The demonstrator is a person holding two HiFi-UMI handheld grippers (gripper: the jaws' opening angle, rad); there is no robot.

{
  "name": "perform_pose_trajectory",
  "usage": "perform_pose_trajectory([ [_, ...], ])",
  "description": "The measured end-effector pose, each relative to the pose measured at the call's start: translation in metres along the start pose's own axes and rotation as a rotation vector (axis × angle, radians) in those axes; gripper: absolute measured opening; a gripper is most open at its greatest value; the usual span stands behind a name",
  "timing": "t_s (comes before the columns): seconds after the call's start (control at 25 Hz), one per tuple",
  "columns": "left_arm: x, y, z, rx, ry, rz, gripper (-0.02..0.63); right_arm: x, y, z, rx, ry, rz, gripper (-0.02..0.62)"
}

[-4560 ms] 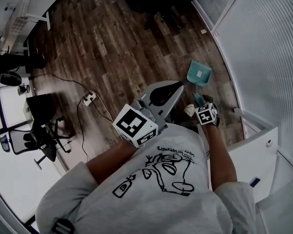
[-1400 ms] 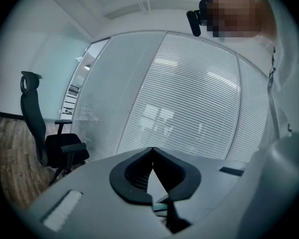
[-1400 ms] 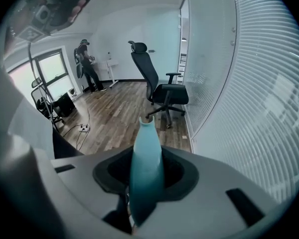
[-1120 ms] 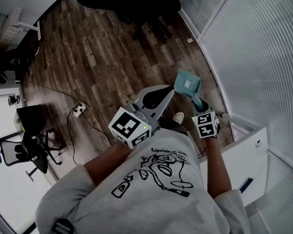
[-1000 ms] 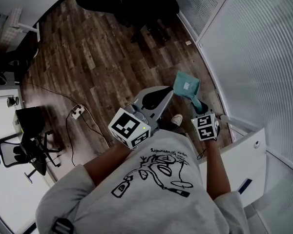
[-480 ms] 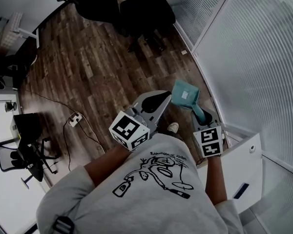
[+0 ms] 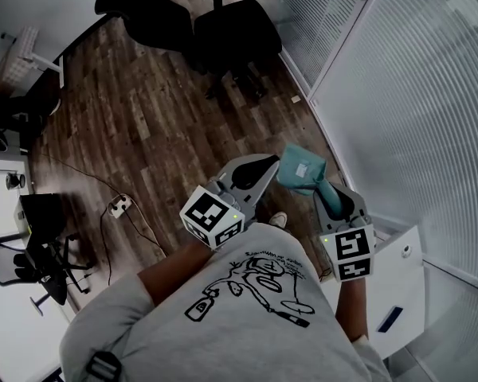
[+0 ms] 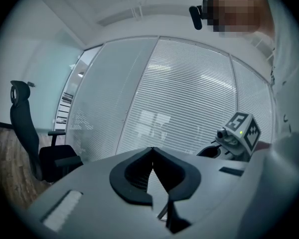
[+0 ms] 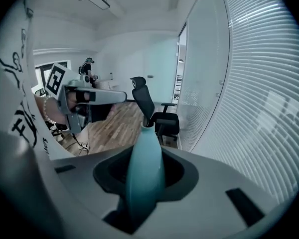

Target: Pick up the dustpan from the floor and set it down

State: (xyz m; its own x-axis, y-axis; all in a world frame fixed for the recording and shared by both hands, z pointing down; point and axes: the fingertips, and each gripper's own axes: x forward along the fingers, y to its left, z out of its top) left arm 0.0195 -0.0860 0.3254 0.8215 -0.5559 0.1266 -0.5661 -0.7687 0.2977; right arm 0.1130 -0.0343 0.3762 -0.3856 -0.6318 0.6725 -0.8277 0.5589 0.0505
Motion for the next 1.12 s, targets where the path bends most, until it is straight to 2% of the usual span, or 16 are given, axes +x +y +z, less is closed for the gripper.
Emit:
perform_pose_trajectory([
  [0.4, 0.003, 0.002, 0.005, 0.008, -0.006, 0.0, 0.002, -0.025, -0.007, 0.016, -0.012, -0.015, -0.028, 0.089],
  [1.12, -0.001, 0.004, 0.007, 0.003, 0.002, -0.006, 0.002, -0.028, 0.001, 0.026, -0.022, -0.024, -0.023, 0.089],
])
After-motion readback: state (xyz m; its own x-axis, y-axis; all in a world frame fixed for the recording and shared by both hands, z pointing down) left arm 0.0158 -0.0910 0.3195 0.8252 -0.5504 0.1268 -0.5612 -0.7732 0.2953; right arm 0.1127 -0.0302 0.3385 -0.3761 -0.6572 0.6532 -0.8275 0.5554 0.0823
